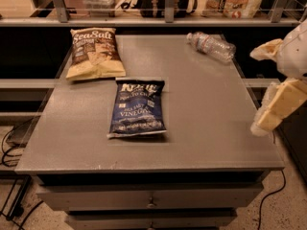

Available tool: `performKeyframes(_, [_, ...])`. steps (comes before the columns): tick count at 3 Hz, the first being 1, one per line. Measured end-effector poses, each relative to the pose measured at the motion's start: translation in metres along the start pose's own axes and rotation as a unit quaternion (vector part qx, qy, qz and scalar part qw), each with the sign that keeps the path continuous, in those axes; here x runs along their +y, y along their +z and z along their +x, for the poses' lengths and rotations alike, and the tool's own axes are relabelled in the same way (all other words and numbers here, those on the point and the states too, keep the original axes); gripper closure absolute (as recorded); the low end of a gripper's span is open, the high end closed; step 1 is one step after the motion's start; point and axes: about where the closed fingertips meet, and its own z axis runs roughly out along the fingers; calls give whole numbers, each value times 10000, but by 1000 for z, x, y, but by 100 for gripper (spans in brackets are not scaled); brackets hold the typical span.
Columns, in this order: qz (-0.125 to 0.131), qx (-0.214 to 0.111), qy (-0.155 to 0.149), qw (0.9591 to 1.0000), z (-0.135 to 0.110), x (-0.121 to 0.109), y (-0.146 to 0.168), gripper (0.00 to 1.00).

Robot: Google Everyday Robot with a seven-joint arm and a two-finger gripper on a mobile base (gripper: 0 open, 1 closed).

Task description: Pick blue chip bag

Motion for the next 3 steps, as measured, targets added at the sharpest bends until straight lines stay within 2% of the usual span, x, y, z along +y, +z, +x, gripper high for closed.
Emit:
performKeyframes(1, [-125, -712, -243, 9971, -27, 1, 27, 0])
performKeyframes(2, [-175, -1025, -291, 9942, -62, 7, 65, 0])
performKeyframes(3, [-136, -1034, -288, 9941, -64, 6, 68, 0])
